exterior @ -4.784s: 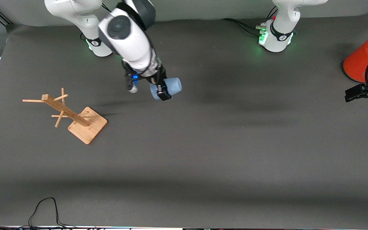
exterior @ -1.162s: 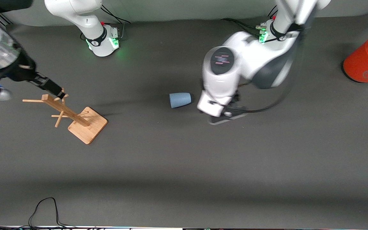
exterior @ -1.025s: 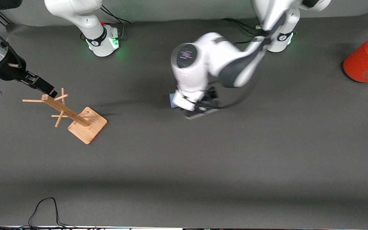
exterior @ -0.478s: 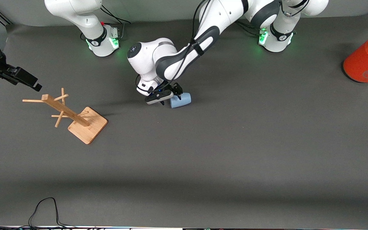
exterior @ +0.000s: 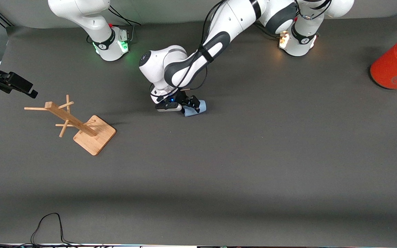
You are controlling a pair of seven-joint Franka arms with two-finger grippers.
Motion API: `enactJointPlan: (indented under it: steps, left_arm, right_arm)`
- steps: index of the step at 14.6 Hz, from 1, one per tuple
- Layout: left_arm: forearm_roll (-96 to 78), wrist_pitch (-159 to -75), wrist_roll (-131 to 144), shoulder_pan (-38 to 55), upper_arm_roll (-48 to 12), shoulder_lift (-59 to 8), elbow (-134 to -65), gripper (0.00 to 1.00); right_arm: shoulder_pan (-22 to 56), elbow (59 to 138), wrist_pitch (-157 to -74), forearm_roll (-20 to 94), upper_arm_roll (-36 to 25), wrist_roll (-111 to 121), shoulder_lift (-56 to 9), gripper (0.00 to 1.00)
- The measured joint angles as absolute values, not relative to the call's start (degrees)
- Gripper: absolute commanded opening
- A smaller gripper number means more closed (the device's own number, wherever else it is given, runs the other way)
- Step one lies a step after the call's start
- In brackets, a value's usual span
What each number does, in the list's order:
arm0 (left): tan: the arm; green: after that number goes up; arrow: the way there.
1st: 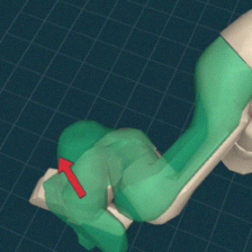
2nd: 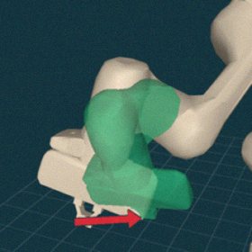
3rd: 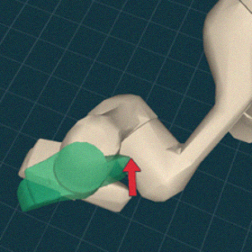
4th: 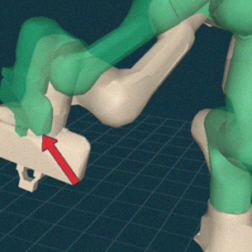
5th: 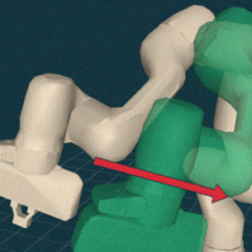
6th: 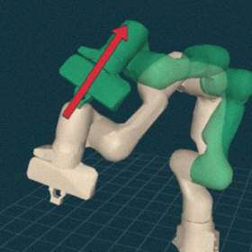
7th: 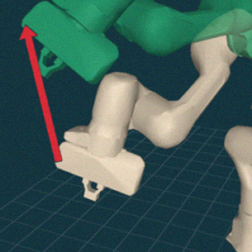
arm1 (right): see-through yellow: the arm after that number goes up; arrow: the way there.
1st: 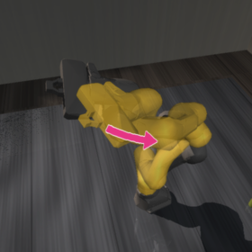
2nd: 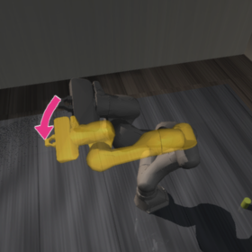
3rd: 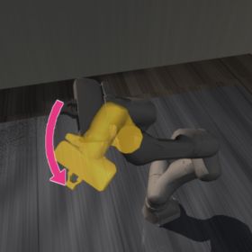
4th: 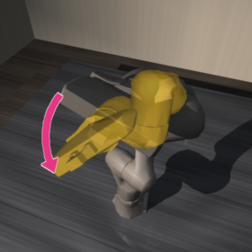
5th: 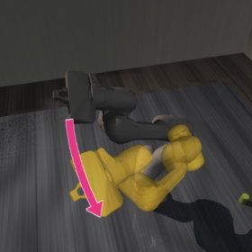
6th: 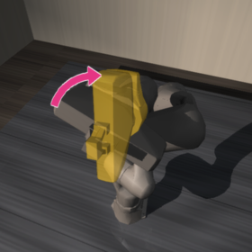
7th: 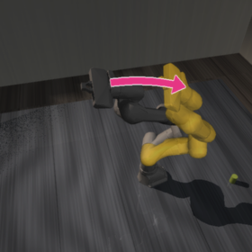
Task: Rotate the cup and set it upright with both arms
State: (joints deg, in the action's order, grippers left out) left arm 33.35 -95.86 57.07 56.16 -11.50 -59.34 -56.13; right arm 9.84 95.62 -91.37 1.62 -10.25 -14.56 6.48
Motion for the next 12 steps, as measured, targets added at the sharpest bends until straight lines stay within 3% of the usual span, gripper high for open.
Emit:
enactJointPlan:
  steps: [1, 4, 5, 9, 12]
  left_arm:
    - [33.58, -95.62, 55.61, 56.24, -11.50, -59.43, -56.12, 0.71]
    - [34.02, -95.23, 52.04, 56.48, -11.50, -59.54, -56.12, 0.04]
    - [34.10, -95.09, 50.61, 56.48, -11.47, -59.54, -56.12, 0.00]
    - [34.44, -90.99, 43.15, 56.45, -10.93, -59.43, -55.24, 0.00]
    - [34.42, -87.01, 39.18, 55.43, -10.71, -58.53, -53.10, 0.00]
  right_arm:
    - [9.87, 95.88, -91.38, 1.62, -10.25, -14.56, 6.46, 1.00]
    - [9.93, 96.22, -91.43, 1.62, -10.11, -14.55, 6.26, 1.00]
    - [9.94, 96.29, -91.44, 1.62, -10.02, -14.52, 6.16, 1.00]
    - [9.72, 97.83, -91.95, 1.62, -9.40, -14.18, 6.06, 1.00]
    - [6.63, 98.36, -92.19, 1.62, -4.34, -14.18, 5.97, 1.00]
